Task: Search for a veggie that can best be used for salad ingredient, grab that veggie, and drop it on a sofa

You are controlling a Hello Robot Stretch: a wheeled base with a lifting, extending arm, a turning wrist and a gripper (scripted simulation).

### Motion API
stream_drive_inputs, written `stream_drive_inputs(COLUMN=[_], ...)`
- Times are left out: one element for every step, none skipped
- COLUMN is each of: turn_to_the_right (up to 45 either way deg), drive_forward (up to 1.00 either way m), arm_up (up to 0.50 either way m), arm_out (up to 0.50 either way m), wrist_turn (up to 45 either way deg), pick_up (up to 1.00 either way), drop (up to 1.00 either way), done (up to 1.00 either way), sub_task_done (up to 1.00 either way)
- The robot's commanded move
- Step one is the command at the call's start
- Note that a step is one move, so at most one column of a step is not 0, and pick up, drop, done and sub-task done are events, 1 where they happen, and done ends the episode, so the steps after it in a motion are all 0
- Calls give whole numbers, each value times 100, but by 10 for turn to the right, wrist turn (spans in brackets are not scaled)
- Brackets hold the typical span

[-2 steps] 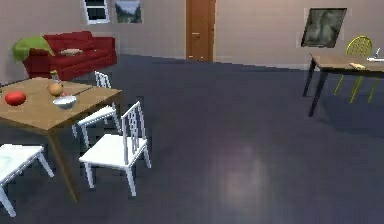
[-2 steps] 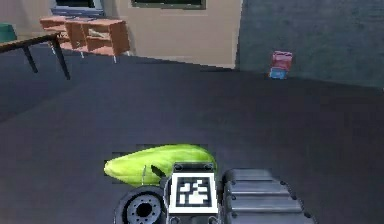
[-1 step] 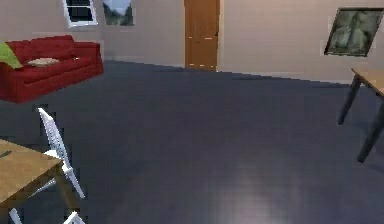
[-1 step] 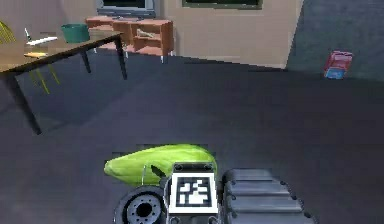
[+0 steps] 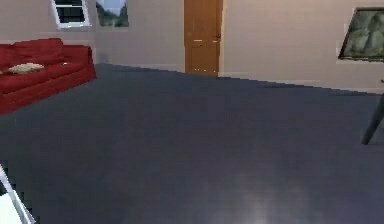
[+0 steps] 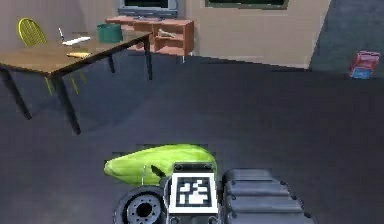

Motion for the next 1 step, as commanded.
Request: stream_drive_inputs(turn_to_the_right=[-300], drive_forward=[0], arm_up=[0], arm_out=[0], wrist_turn=[0], pick_up=[0], drop=[0], done=[0], sub_task_done=[0])
